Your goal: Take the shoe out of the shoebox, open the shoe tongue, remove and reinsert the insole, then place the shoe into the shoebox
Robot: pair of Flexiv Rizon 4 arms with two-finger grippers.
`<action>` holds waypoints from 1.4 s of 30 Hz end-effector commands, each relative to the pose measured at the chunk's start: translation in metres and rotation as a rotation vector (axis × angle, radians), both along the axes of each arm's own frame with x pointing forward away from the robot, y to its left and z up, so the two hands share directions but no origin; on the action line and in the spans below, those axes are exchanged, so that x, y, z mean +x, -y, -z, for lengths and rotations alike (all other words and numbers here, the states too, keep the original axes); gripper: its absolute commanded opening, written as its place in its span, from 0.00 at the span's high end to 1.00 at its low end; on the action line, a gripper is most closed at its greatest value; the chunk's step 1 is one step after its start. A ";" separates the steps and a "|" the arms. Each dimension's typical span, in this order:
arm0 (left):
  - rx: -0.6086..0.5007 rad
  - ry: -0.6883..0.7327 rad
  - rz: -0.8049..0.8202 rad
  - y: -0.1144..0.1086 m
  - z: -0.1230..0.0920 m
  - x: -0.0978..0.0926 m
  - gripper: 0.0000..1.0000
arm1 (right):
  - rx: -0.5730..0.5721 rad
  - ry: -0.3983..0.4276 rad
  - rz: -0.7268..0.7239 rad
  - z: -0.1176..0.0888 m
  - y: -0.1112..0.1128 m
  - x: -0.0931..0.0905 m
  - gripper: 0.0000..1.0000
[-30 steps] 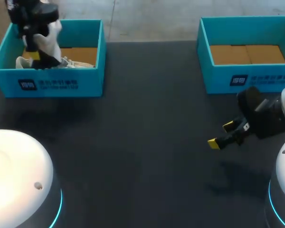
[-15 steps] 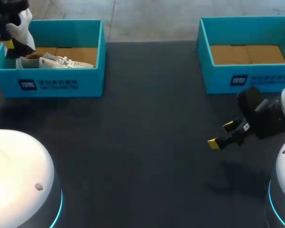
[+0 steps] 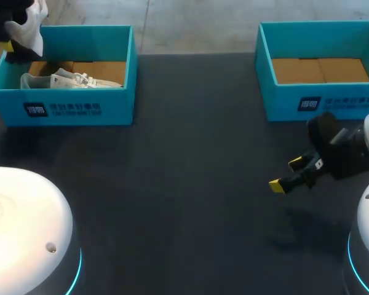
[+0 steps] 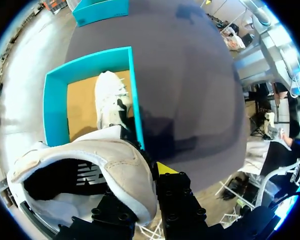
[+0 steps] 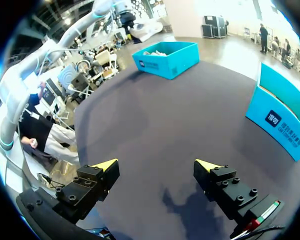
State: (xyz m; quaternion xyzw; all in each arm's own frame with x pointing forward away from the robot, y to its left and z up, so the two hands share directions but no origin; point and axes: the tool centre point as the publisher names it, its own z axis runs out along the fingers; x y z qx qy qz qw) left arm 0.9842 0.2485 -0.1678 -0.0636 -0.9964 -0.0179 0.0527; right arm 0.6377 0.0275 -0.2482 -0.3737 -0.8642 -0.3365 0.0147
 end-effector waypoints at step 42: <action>-0.014 -0.057 -0.032 -0.005 0.017 0.102 1.00 | 0.001 0.002 0.000 0.000 0.000 -0.001 0.00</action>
